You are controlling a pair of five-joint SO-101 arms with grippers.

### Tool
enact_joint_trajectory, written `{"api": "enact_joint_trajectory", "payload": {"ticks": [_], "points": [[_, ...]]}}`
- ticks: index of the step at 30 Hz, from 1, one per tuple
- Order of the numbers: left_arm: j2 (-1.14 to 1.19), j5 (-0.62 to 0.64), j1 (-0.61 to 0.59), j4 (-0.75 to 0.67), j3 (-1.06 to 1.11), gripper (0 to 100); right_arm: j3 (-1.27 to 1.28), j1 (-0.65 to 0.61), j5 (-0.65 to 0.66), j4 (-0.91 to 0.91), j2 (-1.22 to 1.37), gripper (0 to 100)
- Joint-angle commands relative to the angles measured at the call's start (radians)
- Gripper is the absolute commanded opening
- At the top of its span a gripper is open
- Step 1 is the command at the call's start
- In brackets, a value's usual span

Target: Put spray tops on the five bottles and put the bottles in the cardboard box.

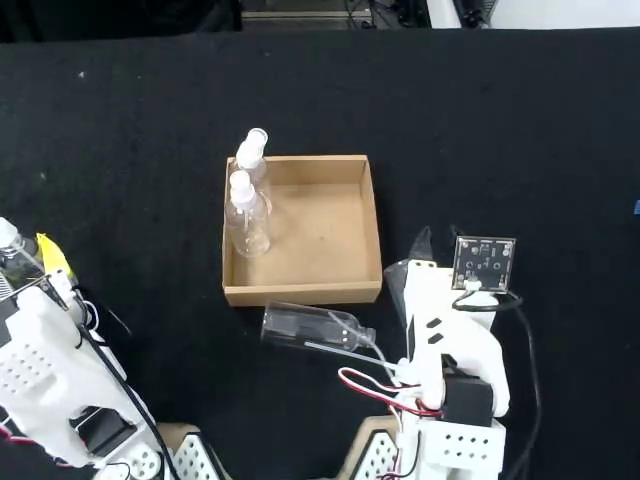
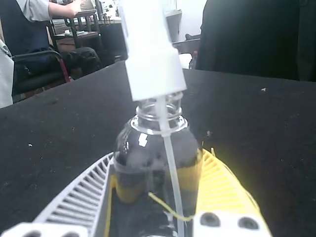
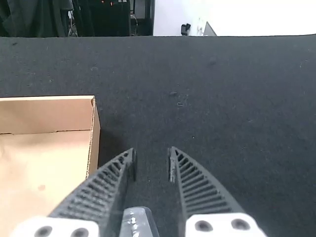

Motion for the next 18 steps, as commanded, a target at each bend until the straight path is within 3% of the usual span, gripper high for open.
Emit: {"api": "enact_joint_trajectory", "payload": {"ticks": [1,5,15,18], "points": [[0.011,0.008,-0.013,-0.026,0.004,15,0.001,0.018,-0.003,0.005,-0.097,9.6],[0.003,0.008,-0.033,-0.029,0.002,24,0.001,0.018,-0.002,0.005,-0.097,9.6],[0.000,0.006,-0.051,-0.031,0.005,25,0.001,0.018,-0.002,0.005,-0.097,9.6],[0.000,0.008,-0.051,-0.031,0.005,29,0.001,0.018,-0.002,0.005,-0.097,9.6]]}}
